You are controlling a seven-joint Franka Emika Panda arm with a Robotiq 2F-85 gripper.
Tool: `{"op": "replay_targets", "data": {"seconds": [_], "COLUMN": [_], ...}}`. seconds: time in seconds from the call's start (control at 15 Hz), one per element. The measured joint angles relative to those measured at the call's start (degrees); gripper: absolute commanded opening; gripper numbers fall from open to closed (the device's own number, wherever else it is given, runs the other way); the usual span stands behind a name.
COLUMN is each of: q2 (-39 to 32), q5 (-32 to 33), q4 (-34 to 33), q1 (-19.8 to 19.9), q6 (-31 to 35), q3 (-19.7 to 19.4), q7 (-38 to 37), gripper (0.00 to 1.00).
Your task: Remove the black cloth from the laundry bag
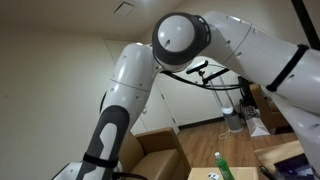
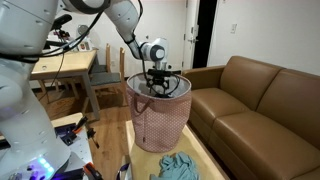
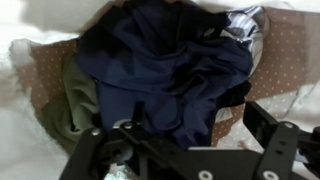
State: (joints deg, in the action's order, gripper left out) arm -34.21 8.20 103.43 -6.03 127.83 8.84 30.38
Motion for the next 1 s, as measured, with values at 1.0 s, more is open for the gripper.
{"op": "replay_targets", "data": {"seconds": [1.0], "q2": [-18.71], "q5": [3.61], "q4": [-8.64], "q1": [-1.06], "q6": [8.86], "q3": [-0.29], "q7": [0.05], "gripper": [0.61]}}
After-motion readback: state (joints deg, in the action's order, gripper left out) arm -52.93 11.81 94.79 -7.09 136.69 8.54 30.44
